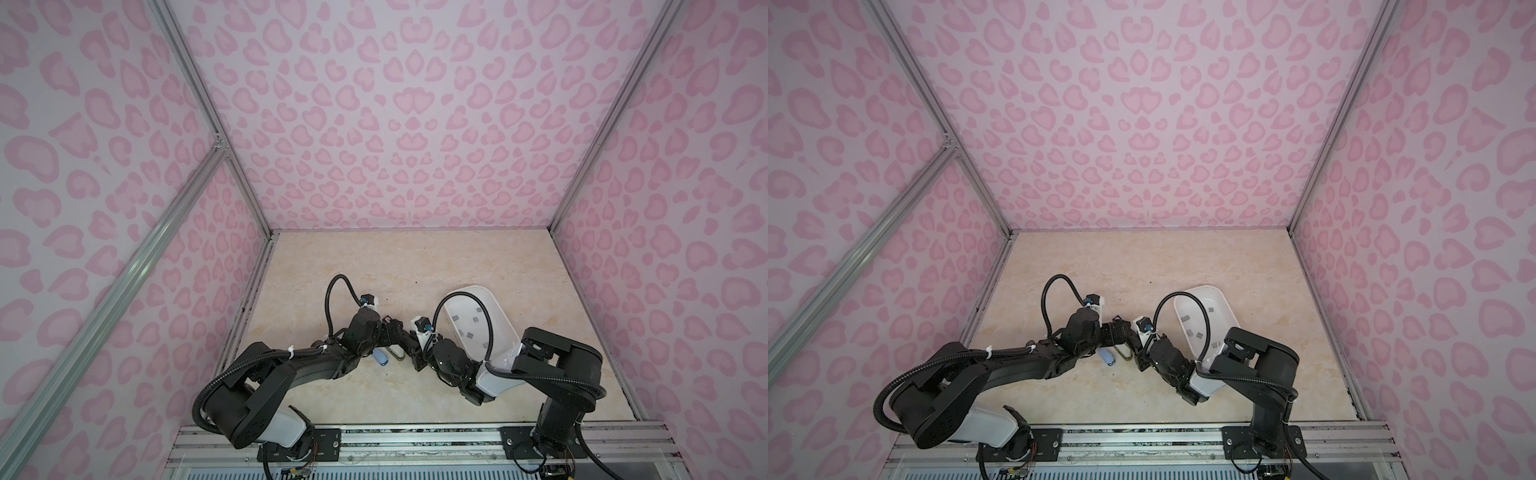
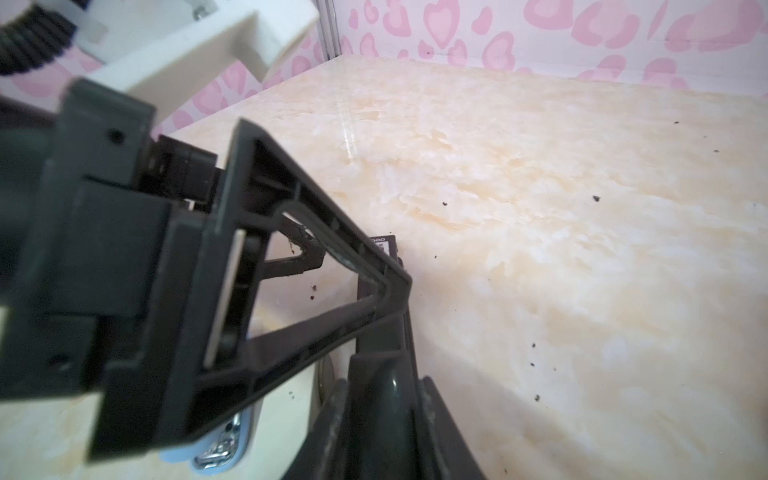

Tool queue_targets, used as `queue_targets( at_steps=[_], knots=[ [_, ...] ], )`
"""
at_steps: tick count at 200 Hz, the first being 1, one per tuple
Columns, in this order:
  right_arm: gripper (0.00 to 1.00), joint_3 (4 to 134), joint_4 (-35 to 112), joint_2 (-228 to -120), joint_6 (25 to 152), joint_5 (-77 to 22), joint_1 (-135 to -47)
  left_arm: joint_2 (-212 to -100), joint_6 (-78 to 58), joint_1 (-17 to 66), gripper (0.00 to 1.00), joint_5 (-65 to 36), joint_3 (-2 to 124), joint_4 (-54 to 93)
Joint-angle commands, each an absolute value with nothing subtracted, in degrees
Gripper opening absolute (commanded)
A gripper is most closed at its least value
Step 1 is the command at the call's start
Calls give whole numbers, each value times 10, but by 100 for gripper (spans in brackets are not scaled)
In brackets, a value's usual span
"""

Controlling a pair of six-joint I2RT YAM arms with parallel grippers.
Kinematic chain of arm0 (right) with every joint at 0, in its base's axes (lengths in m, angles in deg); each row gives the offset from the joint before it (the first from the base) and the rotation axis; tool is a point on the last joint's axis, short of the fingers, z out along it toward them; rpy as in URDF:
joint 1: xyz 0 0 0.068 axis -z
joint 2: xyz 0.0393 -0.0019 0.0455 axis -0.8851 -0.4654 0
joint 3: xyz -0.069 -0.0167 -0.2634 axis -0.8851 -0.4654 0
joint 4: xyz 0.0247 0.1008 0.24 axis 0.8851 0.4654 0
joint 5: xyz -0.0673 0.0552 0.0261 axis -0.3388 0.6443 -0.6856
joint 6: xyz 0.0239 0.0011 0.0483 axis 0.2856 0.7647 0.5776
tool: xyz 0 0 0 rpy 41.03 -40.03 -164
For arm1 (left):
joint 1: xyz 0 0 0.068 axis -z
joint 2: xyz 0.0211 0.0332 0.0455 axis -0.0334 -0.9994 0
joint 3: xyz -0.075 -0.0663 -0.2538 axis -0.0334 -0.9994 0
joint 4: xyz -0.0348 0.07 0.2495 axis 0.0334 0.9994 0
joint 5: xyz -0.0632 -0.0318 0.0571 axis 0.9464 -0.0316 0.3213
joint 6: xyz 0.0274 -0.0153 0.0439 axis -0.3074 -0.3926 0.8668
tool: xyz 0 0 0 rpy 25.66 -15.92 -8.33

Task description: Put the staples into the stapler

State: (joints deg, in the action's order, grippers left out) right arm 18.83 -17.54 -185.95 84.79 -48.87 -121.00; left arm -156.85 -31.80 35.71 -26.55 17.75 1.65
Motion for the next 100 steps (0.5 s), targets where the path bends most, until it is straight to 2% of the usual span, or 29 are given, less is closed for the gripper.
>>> queue_targets(
  at_steps=[1, 29, 54, 78, 100],
  knots=[
    [38, 200, -77, -1816, 854, -529, -1208, -1532, -308, 353, 96, -270, 186, 18],
    [50, 224, 29, -1719, 856, -594, -1207, -1449, -298, 347, 96, -295, 183, 59],
    [59, 278, 222, -1621, 903, -704, -1185, -1338, -290, 346, 96, -353, 179, 116],
    [57, 340, 443, -1549, 996, -670, -1061, -1206, -278, 346, 96, -431, 167, 179],
    [56, 333, 529, -1485, 1018, -608, -926, -1115, -254, 344, 96, -548, 171, 229]
  ],
)
